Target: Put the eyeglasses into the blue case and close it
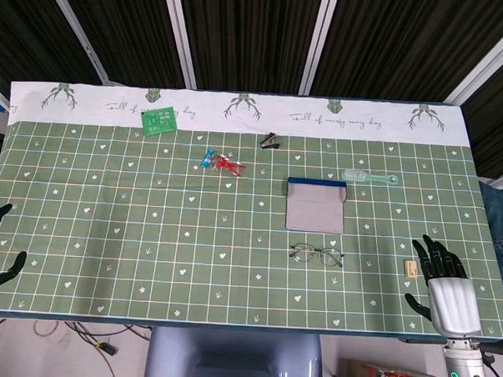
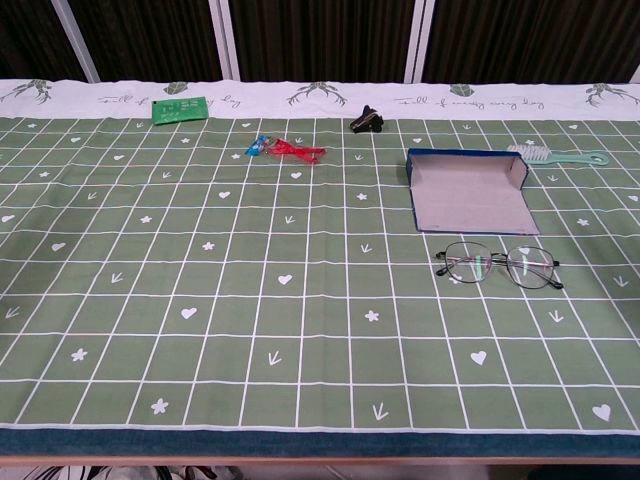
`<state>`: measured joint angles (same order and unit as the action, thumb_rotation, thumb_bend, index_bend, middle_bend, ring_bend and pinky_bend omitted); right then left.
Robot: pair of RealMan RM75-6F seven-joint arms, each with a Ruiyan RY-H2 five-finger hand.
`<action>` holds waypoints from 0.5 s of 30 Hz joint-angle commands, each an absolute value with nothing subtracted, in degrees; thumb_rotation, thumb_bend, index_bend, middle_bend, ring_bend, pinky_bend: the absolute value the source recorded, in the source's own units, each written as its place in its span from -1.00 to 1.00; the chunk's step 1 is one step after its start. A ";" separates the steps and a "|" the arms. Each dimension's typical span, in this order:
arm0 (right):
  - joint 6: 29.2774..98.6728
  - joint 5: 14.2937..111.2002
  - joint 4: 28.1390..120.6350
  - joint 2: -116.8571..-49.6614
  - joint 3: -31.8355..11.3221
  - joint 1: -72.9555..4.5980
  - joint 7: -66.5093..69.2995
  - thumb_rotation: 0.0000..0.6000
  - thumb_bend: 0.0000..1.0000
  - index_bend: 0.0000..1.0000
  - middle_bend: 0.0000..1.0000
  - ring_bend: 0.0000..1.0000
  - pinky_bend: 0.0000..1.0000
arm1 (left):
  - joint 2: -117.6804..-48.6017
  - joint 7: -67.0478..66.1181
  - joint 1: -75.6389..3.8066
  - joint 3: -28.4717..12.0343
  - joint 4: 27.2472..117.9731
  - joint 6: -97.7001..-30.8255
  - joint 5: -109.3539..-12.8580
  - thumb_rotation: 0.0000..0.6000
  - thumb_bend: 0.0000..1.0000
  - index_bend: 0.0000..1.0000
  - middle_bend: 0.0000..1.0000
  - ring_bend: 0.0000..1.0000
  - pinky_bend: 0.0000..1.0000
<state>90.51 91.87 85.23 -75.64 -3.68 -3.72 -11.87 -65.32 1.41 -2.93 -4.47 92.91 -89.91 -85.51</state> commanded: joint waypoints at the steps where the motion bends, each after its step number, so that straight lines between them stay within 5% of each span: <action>1: 90.51 91.84 85.31 -75.62 -3.68 -3.73 -11.85 1.00 -0.87 -0.82 -0.85 -0.77 -0.58 | -65.31 1.43 -2.91 -4.46 92.92 -89.92 -85.51 1.00 -0.37 -0.81 -1.00 -1.00 -1.00; 15: 90.95 91.54 85.94 -75.26 -3.78 -3.48 -11.33 1.00 -0.87 -0.83 -0.85 -0.77 -0.58 | -65.40 1.38 -2.91 -4.42 92.94 -90.02 -85.71 1.00 -0.37 -0.81 -1.00 -1.00 -1.00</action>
<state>90.98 91.56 85.94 -75.28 -3.79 -3.46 -11.36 -65.40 1.38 -2.91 -4.42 92.94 -90.02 -85.71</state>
